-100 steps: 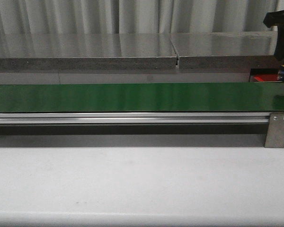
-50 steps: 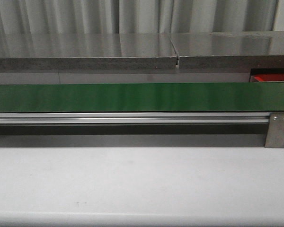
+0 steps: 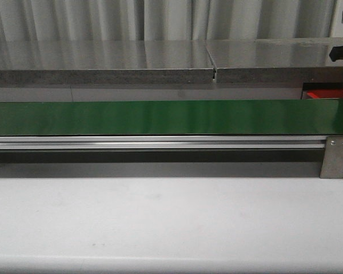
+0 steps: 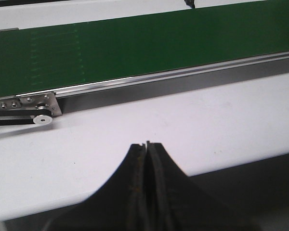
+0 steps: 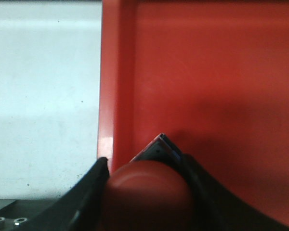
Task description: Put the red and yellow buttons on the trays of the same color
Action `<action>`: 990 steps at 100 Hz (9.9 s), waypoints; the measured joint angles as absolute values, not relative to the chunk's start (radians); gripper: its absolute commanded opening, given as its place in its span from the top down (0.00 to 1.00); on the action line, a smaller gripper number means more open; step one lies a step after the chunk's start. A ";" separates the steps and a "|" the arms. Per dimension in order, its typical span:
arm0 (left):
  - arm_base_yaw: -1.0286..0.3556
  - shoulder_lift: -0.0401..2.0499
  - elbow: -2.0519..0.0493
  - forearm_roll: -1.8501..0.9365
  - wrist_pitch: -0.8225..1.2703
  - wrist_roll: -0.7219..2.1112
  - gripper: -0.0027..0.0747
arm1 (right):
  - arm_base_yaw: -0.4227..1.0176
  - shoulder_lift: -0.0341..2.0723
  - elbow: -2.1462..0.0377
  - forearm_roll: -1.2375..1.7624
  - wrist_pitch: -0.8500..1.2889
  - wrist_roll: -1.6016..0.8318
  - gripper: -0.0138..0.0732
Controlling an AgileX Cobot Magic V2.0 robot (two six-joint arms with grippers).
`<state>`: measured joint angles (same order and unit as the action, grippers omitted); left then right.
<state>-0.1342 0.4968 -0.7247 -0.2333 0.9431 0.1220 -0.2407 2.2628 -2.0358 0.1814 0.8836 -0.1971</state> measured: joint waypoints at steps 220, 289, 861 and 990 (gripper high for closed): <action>-0.134 0.497 -0.725 -0.233 0.935 0.122 0.99 | -0.086 1.428 -1.250 0.122 0.683 -0.195 0.98; -0.134 0.497 -0.725 -0.233 0.934 0.122 0.99 | -0.086 0.788 -0.731 0.122 0.525 -0.195 0.98; 0.342 1.892 -1.611 -0.357 1.022 0.036 0.55 | -0.086 0.569 -0.645 0.127 0.605 -0.195 0.98; 0.450 1.868 -1.666 -0.397 1.039 0.080 0.24 | -0.086 0.569 -0.645 0.127 0.605 -0.195 0.98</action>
<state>0.4502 1.8685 -1.6662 -0.3974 1.0387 0.0803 -0.0864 0.5686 -0.6455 0.1274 0.6054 -0.1950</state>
